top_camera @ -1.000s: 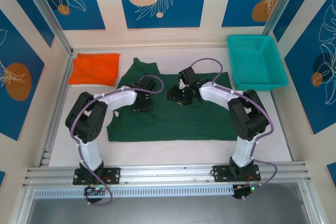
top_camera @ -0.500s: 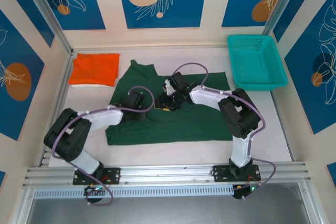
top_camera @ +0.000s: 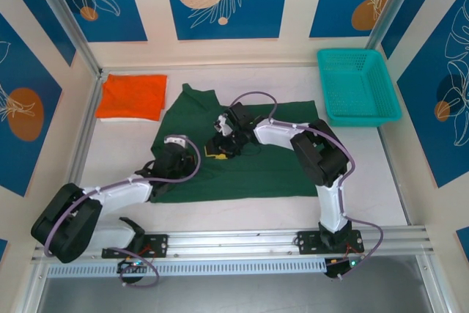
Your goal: Fold and stack the t-shirts
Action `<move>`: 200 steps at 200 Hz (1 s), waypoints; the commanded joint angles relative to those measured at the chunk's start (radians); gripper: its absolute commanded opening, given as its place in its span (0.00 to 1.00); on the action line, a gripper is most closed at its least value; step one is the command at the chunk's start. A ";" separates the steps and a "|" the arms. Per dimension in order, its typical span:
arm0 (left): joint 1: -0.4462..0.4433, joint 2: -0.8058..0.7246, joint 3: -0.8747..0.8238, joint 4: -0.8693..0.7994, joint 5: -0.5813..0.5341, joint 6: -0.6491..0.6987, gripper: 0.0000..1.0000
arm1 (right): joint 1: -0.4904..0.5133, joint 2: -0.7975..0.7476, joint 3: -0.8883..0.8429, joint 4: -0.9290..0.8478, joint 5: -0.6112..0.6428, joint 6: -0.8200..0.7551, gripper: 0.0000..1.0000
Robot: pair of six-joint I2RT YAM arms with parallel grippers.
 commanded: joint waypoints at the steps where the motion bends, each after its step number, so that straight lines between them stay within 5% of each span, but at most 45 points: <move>1: 0.005 -0.033 -0.032 0.062 0.005 -0.009 0.00 | 0.024 0.035 0.055 -0.044 -0.035 -0.018 0.41; 55: 0.005 -0.150 -0.135 0.051 -0.045 -0.073 0.00 | 0.062 0.112 0.138 -0.087 -0.003 -0.050 0.40; 88: 0.007 -0.213 -0.168 -0.008 -0.082 -0.106 0.12 | 0.093 0.158 0.187 -0.113 -0.015 -0.066 0.39; 119: 0.007 -0.305 -0.174 -0.134 -0.139 -0.159 0.46 | 0.110 0.178 0.208 -0.136 0.012 -0.075 0.38; 139: 0.009 -0.394 -0.166 -0.269 -0.189 -0.210 0.53 | 0.115 0.173 0.201 -0.124 0.015 -0.076 0.37; 149: 0.009 -0.430 -0.160 -0.329 -0.199 -0.234 0.50 | 0.117 0.170 0.200 -0.117 0.017 -0.075 0.36; 177: 0.012 -0.461 -0.138 -0.452 -0.192 -0.269 0.19 | 0.117 0.176 0.205 -0.118 0.032 -0.077 0.31; 200: 0.011 -0.404 -0.101 -0.535 -0.189 -0.287 0.04 | 0.117 0.175 0.204 -0.115 0.033 -0.084 0.27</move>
